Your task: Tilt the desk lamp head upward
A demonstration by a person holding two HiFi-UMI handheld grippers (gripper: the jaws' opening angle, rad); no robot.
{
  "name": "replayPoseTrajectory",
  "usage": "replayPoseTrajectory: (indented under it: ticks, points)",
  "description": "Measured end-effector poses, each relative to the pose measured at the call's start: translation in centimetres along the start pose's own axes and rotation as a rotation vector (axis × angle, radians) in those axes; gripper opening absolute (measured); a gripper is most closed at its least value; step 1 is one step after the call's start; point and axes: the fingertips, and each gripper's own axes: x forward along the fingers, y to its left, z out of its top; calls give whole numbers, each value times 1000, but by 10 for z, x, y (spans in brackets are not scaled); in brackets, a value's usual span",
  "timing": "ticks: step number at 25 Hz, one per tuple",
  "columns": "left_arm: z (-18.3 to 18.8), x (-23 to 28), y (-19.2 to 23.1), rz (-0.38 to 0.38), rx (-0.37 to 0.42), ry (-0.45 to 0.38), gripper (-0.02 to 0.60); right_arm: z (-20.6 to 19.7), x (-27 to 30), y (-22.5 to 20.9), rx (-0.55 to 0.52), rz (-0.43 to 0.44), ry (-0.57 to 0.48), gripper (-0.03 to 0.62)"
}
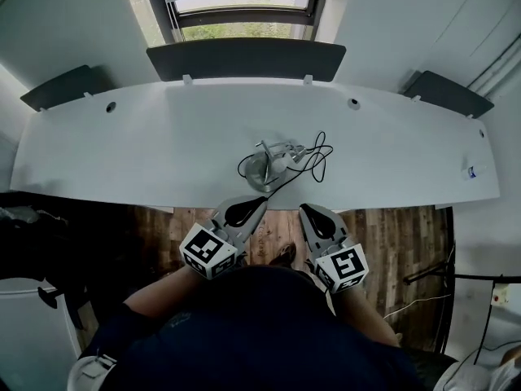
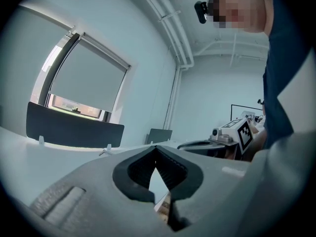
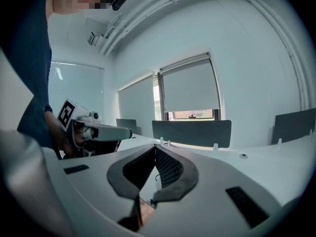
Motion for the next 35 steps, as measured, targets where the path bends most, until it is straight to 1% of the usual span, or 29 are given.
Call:
replayPoseTrajectory:
  ticks: [4, 11, 16, 18, 20, 23, 26, 29, 33, 35]
  points:
    - [0, 19, 5, 38, 0, 11, 6, 0, 14, -24, -29, 46, 3, 11]
    - [-9, 47, 22, 142, -14, 31, 6, -11, 31, -64, -48, 106, 33, 11]
    - [-37, 60, 53, 269, -46, 70, 8, -26, 50, -87, -51, 141, 53, 11]
    - [-51, 65, 64, 304, -51, 95, 8, -30, 57, -92, -59, 148, 63, 12]
    - [-60, 69, 73, 323, -42, 117, 8, -34, 65, -97, -71, 145, 74, 12]
    - [-70, 74, 85, 329, -13, 144, 13, -41, 79, -104, -98, 120, 97, 12]
    - [-83, 75, 98, 316, 5, 185, 76, -52, 92, -103, -129, 80, 123, 14]
    - [-87, 80, 114, 304, 27, 194, 109, -60, 109, -105, -162, 39, 150, 20]
    - [-95, 92, 132, 284, 57, 203, 146, -83, 129, -119, -199, -19, 234, 103]
    - [-99, 100, 136, 265, 81, 218, 154, -91, 138, -126, -231, -42, 256, 120]
